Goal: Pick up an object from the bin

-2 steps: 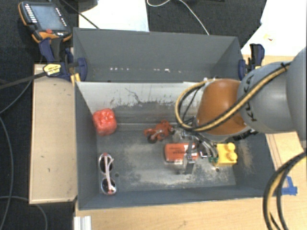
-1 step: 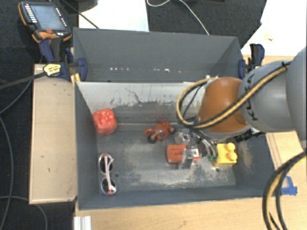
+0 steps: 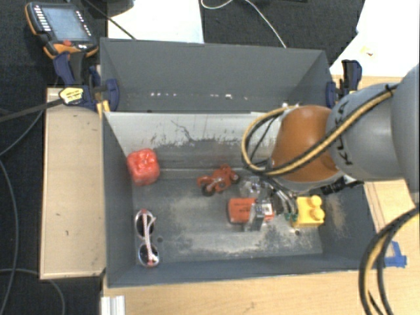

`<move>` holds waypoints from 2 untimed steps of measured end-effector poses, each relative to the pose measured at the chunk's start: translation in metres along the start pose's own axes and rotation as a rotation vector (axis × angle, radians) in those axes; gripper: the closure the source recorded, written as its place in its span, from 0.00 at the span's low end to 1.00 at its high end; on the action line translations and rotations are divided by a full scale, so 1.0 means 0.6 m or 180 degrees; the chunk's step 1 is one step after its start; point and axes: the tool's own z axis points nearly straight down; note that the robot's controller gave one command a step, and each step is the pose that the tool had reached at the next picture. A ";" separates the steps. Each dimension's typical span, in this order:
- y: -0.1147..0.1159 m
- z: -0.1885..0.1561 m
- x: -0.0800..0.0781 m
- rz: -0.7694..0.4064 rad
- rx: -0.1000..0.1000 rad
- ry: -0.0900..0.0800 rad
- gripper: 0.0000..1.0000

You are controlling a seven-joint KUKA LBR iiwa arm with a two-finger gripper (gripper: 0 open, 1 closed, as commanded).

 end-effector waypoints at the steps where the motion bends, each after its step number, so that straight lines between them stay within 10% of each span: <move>1: 0.000 -0.003 0.000 0.0003 0.0000 0.0000 1.00; 2: 0.000 -0.012 0.000 0.0003 0.0000 -0.0006 1.00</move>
Offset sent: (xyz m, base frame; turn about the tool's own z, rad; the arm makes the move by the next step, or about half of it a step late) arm 0.0000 0.0000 0.0126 0.0000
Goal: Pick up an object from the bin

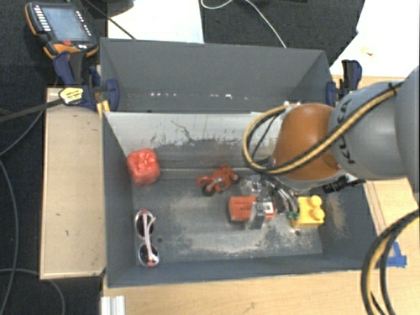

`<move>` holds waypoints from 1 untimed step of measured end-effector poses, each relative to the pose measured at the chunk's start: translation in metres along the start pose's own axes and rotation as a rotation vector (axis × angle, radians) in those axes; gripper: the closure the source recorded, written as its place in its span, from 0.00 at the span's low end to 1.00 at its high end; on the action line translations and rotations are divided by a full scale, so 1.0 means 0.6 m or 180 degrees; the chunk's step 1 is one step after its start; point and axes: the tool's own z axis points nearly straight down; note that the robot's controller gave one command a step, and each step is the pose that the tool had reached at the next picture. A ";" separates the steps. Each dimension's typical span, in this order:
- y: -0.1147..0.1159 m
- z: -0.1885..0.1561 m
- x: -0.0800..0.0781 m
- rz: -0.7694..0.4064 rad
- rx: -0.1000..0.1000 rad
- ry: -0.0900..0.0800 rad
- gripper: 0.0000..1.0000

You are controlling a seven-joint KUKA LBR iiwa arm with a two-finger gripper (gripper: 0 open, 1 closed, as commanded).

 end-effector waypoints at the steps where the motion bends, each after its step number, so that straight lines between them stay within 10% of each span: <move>1: 0.000 -0.009 0.000 0.0000 0.0001 0.0003 1.00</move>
Offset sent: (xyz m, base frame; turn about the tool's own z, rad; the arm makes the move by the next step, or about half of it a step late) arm 0.0000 0.0002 0.0503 0.0000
